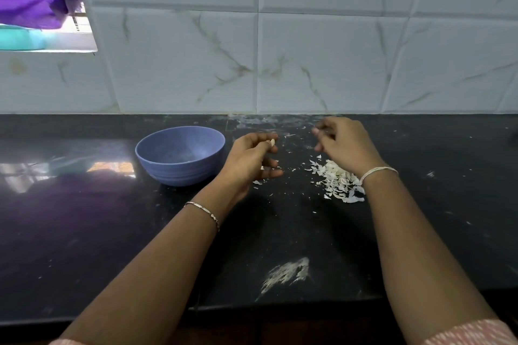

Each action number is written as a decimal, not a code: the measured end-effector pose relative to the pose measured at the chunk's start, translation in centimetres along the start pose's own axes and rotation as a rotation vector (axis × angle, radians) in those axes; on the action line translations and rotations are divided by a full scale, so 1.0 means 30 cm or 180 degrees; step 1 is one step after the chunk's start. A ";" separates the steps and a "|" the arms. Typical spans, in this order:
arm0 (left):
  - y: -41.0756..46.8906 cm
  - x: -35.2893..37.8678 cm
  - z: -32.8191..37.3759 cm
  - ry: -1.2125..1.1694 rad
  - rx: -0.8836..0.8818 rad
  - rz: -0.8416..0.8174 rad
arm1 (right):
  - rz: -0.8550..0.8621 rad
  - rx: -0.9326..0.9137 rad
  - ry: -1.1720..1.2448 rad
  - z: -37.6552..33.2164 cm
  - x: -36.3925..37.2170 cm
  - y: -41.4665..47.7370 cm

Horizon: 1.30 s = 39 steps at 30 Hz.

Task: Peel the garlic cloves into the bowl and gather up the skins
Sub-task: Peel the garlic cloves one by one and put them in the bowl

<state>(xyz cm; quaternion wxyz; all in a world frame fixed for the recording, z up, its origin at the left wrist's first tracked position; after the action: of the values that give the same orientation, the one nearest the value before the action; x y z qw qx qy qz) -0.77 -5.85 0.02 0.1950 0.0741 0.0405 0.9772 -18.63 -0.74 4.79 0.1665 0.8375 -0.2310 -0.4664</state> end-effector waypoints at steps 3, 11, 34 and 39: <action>0.009 -0.008 -0.006 0.0246 0.0125 0.0108 | -0.0228 -0.0388 0.0736 -0.098 0.057 -0.011; 0.006 0.007 -0.004 0.0357 0.0255 -0.0045 | -0.0162 -0.0573 0.0185 -0.116 0.113 0.000; 0.024 -0.027 -0.003 0.0843 0.0454 0.0282 | -0.0161 -0.0329 0.0367 -0.110 0.131 -0.005; 0.023 -0.023 -0.005 0.0615 0.0394 0.0231 | -0.0089 -0.0211 0.0579 -0.102 0.131 -0.001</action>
<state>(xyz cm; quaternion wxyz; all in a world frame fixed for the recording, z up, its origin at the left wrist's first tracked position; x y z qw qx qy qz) -0.42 -6.75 -0.16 0.1498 -0.0072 0.1166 0.9818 -14.19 -2.64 3.56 0.2078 0.8736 -0.1876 -0.3981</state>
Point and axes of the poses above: each hand's wrist, its own y-axis towards the middle knuckle, its own x-axis out of the palm, z = x × y, the point moved 6 cm from there along y, towards the middle knuckle
